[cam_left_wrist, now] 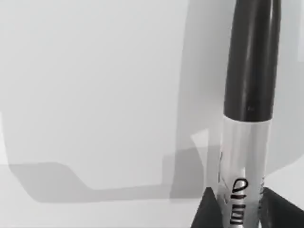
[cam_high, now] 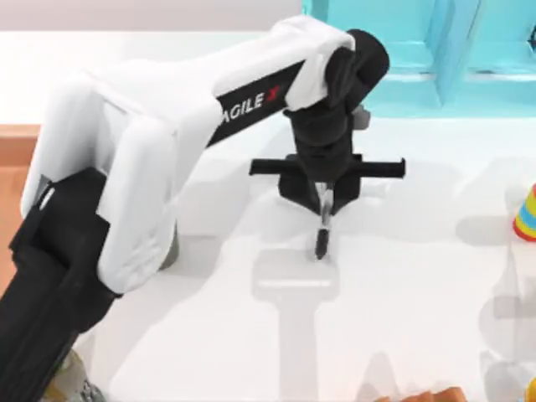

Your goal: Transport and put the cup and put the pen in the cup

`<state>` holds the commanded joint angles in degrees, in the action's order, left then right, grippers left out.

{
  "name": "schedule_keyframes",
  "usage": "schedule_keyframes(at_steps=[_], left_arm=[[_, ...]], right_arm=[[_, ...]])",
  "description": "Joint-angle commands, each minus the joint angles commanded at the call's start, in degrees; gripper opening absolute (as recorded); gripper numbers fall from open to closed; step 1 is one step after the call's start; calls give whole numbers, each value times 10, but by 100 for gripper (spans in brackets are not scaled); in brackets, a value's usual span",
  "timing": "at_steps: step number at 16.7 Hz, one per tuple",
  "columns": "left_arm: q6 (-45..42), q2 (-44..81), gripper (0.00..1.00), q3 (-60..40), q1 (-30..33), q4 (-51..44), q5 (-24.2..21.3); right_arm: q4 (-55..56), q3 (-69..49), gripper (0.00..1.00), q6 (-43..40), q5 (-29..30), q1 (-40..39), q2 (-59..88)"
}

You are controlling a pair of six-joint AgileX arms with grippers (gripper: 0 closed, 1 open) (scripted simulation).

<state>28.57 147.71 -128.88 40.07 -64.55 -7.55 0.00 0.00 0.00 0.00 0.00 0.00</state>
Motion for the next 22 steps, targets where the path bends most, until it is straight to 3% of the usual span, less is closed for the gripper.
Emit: schedule_keyframes(at_steps=[10,17,22], left_arm=[[72,-211,0,173,69,-30,11],[79,-232,0,191,75,-33,12],[61,-286,0,277,63,56,35]], right_arm=[[0,0,100,0,0,0,0],[0,0,100,0,0,0,0],[0,0,100,0,0,0,0]])
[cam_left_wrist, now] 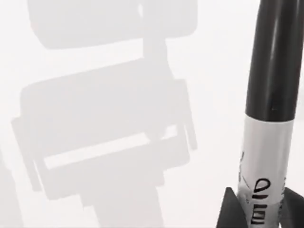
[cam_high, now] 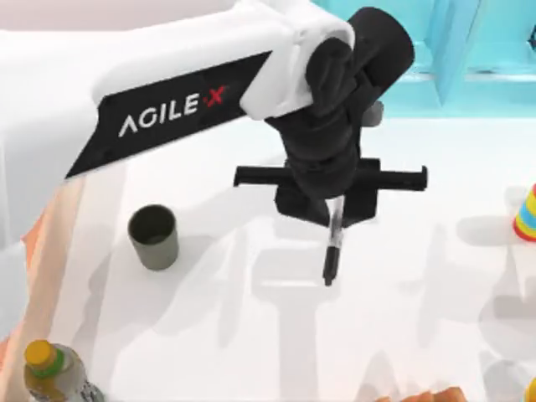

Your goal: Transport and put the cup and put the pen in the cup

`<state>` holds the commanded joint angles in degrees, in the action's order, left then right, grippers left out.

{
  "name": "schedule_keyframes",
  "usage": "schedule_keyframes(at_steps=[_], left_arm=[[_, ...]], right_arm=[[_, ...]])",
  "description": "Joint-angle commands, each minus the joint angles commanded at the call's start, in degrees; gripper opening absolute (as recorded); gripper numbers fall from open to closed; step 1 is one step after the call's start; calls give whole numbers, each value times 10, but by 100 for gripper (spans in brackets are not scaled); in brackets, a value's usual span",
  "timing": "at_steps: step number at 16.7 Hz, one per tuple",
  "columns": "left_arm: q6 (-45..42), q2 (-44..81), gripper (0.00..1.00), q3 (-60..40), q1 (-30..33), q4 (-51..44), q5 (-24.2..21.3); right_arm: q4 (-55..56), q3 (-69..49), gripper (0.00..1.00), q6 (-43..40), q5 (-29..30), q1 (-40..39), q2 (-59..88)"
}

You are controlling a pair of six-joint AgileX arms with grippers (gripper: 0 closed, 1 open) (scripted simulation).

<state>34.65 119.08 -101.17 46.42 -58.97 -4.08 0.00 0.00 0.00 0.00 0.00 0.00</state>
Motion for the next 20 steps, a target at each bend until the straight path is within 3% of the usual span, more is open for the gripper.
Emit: schedule_keyframes(at_steps=[4,13,20], left_arm=[[-36,-97,0,161,-26,175,33],[-184,-421,0,604,-118,693,90],[-310,-642,0,845,-186,933,90]], right_arm=[[0,0,100,0,0,0,0],[0,0,100,0,0,0,0],[0,0,100,0,0,0,0]])
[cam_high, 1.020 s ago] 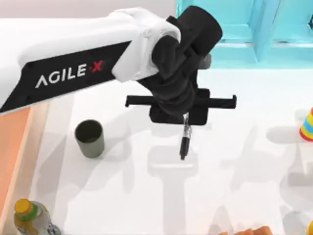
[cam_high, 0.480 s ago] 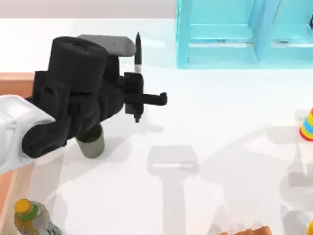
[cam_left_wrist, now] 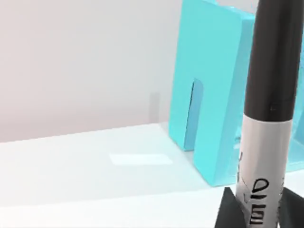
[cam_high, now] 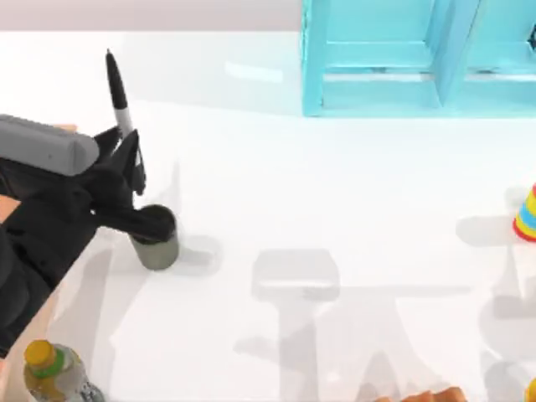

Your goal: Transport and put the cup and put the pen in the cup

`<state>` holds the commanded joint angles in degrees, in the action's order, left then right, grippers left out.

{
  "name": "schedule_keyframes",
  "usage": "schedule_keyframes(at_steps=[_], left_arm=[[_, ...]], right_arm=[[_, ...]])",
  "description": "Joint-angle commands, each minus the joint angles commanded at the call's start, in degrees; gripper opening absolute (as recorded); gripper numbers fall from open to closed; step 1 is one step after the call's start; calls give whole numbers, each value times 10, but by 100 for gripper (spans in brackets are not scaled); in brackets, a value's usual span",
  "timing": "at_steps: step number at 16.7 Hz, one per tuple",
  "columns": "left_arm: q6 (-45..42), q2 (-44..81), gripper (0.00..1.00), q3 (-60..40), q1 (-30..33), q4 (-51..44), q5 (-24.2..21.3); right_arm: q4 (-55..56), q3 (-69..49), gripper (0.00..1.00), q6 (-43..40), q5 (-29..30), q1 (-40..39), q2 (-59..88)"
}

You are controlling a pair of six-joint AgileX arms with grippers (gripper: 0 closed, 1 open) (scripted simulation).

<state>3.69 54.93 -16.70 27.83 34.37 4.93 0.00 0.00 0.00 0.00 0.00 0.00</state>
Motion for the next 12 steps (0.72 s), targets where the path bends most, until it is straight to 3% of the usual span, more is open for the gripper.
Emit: schedule_keyframes(at_steps=[5,12], left_arm=[[-45,-75,0,68,-25,64,-7],[-47,-66,0,65,-23,74,-7]], right_arm=[[0,0,100,0,0,0,0],[0,0,100,0,0,0,0]])
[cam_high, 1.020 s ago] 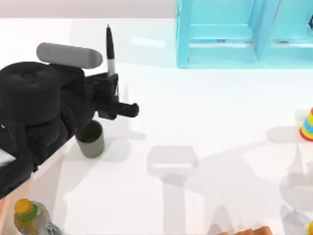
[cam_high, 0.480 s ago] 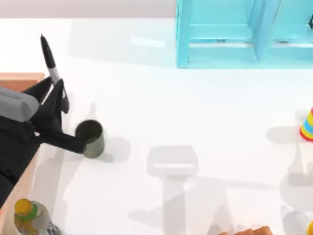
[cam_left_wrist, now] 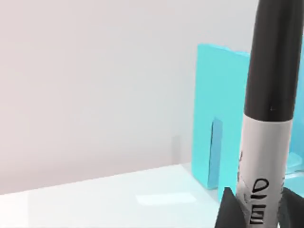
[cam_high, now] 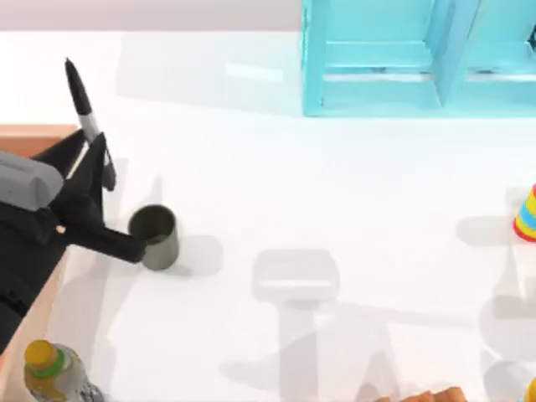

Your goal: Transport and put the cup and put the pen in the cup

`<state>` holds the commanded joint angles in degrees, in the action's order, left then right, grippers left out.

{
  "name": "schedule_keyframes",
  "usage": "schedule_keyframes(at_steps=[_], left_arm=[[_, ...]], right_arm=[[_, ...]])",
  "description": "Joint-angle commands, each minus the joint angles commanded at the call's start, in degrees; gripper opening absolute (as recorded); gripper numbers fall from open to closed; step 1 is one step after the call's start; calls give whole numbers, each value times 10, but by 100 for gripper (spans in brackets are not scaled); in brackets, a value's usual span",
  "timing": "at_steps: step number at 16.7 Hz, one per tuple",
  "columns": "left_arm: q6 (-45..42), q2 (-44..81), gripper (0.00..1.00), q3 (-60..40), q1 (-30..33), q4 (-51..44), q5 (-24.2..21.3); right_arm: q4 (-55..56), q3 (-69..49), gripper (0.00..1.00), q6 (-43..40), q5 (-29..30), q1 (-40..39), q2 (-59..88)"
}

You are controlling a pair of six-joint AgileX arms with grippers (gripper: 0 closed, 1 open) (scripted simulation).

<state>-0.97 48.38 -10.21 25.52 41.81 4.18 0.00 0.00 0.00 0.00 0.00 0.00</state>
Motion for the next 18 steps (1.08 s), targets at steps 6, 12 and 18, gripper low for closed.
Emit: schedule_keyframes(at_steps=[6,12,18], left_arm=[[-1,137,0,-15,-5,112,-6],[-1,215,0,-29,-12,185,-12],[-1,215,23,-29,-12,185,-12]], right_arm=[[0,0,100,0,0,0,0],[0,0,100,0,0,0,0],[0,0,100,0,0,0,0]])
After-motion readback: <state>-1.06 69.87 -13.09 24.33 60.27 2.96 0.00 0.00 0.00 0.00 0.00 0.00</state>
